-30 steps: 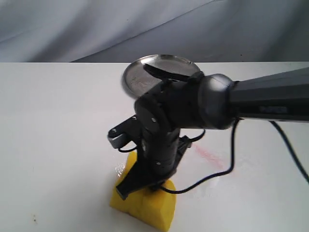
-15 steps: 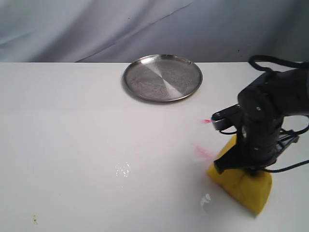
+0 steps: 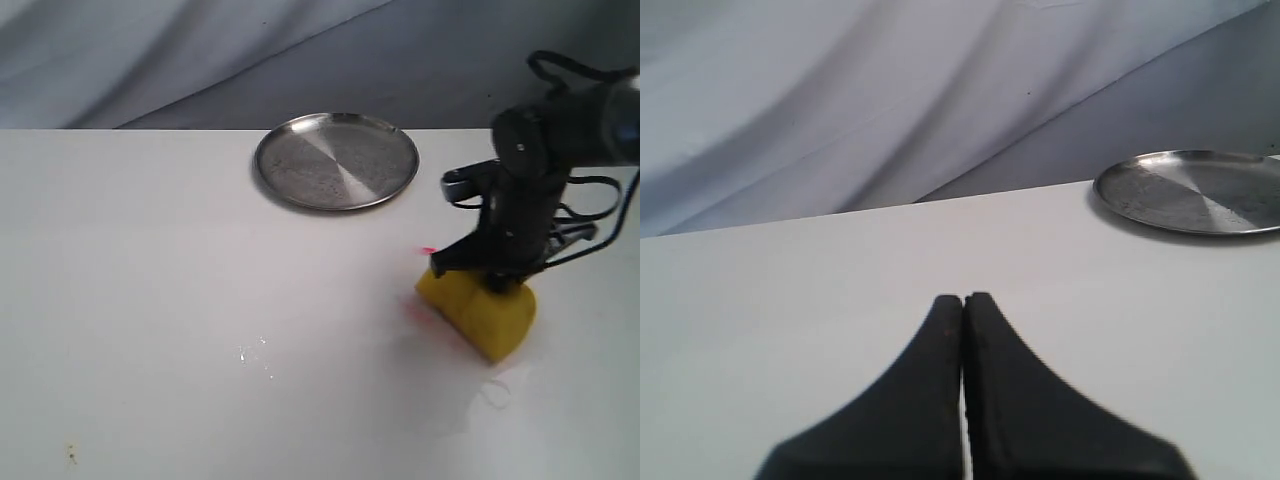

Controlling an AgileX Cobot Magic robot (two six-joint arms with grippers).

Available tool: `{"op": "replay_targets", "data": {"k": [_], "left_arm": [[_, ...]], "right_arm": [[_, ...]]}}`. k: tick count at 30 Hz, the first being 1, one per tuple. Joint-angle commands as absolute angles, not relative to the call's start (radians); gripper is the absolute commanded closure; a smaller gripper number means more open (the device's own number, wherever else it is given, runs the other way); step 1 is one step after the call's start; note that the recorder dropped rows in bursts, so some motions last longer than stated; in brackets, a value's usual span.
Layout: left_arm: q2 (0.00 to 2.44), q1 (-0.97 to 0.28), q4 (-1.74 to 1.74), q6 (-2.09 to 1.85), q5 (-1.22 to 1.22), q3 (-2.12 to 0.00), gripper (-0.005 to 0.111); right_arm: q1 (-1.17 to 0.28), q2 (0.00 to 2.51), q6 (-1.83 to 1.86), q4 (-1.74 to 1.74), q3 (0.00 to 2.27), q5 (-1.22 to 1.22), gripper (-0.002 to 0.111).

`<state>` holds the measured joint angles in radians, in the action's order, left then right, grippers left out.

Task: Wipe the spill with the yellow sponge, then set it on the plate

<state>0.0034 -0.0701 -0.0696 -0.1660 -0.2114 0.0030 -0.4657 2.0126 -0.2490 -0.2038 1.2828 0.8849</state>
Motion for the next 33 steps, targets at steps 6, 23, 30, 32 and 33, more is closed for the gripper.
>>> {"op": "replay_targets", "data": {"k": [6,23,30,32,33], "left_arm": [[0.000,-0.069,-0.069,-0.158,-0.206,0.000,0.107],[0.000,-0.069,-0.069,-0.158,-0.206,0.000,0.107],[0.000,-0.069,-0.069,-0.158,-0.206,0.000,0.107],[0.000,-0.069,-0.069,-0.158,-0.206,0.000,0.107],[0.000,-0.069,-0.069,-0.158,-0.206,0.000,0.107]], "right_arm": [[-0.801,2.083,-0.150,-0.037,1.409,0.862,0.108],[-0.783,1.800,-0.276,-0.163,0.917,0.732,0.108],[-0.583,1.731,-0.322,-0.228,0.845,0.734,0.108],[-0.550,1.731,-0.321,-0.228,0.845,0.708,0.108],[-0.537,1.731,-0.321,-0.228,0.845,0.685,0.108]]}}
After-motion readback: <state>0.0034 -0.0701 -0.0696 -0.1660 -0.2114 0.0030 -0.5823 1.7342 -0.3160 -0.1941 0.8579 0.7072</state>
